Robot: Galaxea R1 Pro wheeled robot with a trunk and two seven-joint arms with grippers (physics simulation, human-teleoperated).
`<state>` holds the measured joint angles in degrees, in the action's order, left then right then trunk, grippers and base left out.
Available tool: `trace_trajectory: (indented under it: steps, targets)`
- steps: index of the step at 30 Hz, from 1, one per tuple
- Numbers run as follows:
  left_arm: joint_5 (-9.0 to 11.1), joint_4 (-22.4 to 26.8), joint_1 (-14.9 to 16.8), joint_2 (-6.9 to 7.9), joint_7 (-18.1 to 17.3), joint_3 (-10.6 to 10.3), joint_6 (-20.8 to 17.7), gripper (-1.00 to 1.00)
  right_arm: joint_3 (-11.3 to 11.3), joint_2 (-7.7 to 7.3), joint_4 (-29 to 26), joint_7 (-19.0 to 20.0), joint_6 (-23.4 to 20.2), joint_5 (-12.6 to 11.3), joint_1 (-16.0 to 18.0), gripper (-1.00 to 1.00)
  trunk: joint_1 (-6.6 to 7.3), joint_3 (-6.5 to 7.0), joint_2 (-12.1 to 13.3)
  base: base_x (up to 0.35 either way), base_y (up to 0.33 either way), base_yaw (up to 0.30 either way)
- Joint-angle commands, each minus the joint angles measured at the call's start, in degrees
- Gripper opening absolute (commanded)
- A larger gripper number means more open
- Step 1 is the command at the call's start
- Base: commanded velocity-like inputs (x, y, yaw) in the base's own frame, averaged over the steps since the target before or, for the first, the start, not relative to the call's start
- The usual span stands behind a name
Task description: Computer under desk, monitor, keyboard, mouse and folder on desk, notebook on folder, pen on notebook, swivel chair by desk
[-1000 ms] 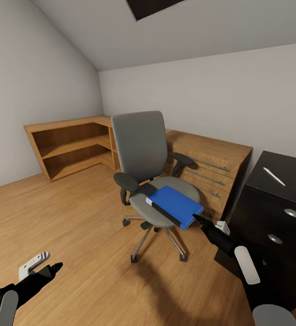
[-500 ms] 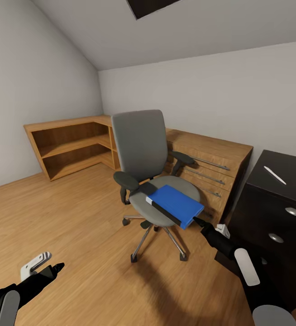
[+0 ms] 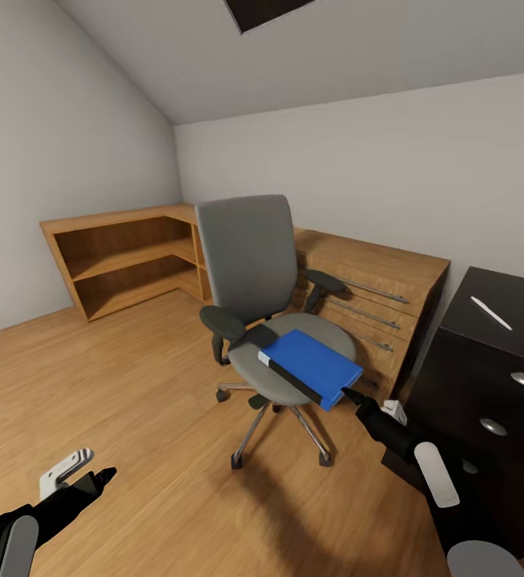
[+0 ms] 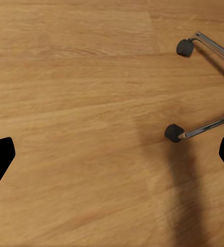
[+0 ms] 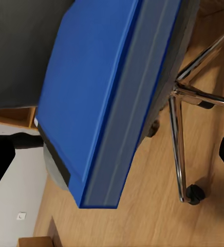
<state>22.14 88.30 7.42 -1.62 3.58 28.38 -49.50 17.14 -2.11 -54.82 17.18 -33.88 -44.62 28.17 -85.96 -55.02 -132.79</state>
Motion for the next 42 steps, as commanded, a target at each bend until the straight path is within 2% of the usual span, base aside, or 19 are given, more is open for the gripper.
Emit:
trace_trajectory:
  steps: [1,25,42]
  targets:
    - [0.6,0.0,0.0,-0.05,0.4,0.1,-0.2,1.00,0.1,-0.02,0.2,0.1,-0.4,-0.1,0.0,1.00,0.00,-0.05,0.0,0.182,0.000,0.000]
    - [0.6,0.0,0.0,-0.12,0.4,0.2,-0.4,1.00,0.1,-0.09,1.7,0.2,-0.2,0.0,0.0,1.00,0.00,-0.05,0.0,0.089,0.030,0.000]
    - [0.6,0.0,0.1,-0.13,0.5,0.2,-0.5,1.00,0.1,-0.14,1.7,0.1,-0.3,-0.1,0.0,1.00,0.00,-0.05,0.0,0.013,0.010,0.000]
